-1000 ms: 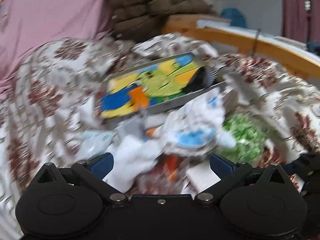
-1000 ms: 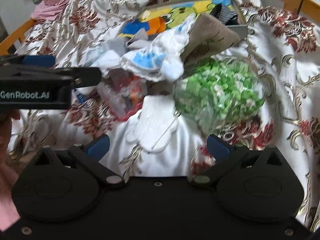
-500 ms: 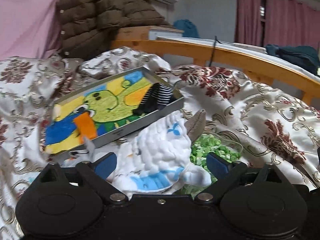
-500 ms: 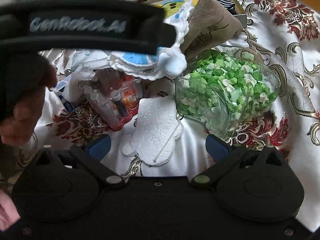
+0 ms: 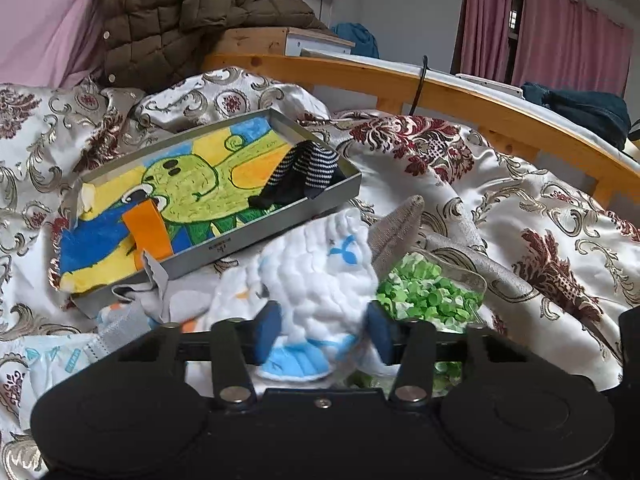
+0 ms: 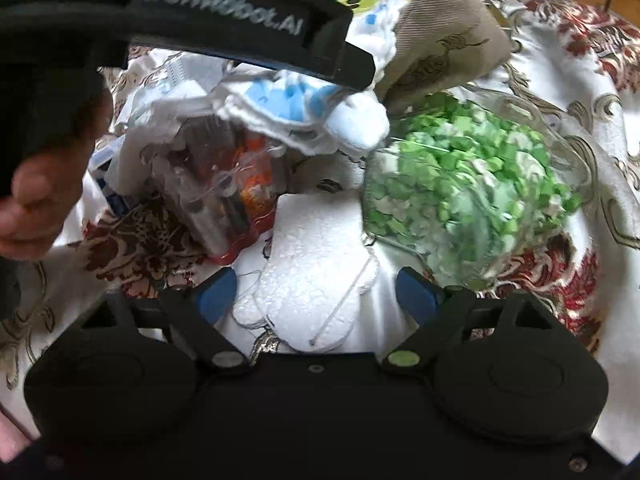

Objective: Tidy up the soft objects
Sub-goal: 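Grasp the white quilted cloth with the left tool while the right tool grasps the foam pad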

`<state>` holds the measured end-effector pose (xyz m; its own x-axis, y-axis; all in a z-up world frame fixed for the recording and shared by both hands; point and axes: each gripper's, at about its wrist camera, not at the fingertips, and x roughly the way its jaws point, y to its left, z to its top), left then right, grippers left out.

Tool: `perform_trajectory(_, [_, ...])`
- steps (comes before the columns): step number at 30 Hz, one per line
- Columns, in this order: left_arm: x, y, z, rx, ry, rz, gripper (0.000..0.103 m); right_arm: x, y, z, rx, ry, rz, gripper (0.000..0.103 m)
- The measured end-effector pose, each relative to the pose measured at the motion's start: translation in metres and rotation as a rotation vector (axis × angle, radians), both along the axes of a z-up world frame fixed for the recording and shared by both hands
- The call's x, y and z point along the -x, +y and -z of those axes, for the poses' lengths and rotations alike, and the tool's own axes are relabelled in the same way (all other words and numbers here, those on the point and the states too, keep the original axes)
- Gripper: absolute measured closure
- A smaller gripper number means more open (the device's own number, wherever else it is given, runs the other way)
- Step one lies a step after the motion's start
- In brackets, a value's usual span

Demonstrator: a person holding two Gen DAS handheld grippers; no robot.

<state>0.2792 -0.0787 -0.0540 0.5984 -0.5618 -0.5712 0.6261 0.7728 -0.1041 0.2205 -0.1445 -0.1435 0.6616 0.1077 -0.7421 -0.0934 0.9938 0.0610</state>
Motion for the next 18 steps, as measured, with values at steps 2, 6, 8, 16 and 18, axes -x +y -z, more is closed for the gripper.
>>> perform_trajectory(2, [0.001,0.001,0.0,0.003,0.001,0.002,0.062,0.0,0.005,0.002,0.007,-0.01,-0.012,0.026])
perform_trajectory(6, [-0.001,0.001,0.001,-0.002,0.023,-0.012,0.071,-0.006,0.013,0.008,0.005,0.005,-0.017,0.032])
perform_trajectory(8, [-0.002,0.001,0.002,-0.01,0.039,-0.026,0.084,-0.006,0.015,0.01,-0.005,0.012,-0.012,0.033])
perform_trajectory(16, [-0.004,0.007,0.001,0.007,0.08,-0.072,0.095,-0.004,-0.001,0.007,-0.03,0.027,0.019,0.047])
perform_trajectory(18, [-0.004,0.007,0.0,0.003,0.092,-0.078,0.097,-0.004,-0.002,0.007,-0.027,0.032,0.019,0.047])
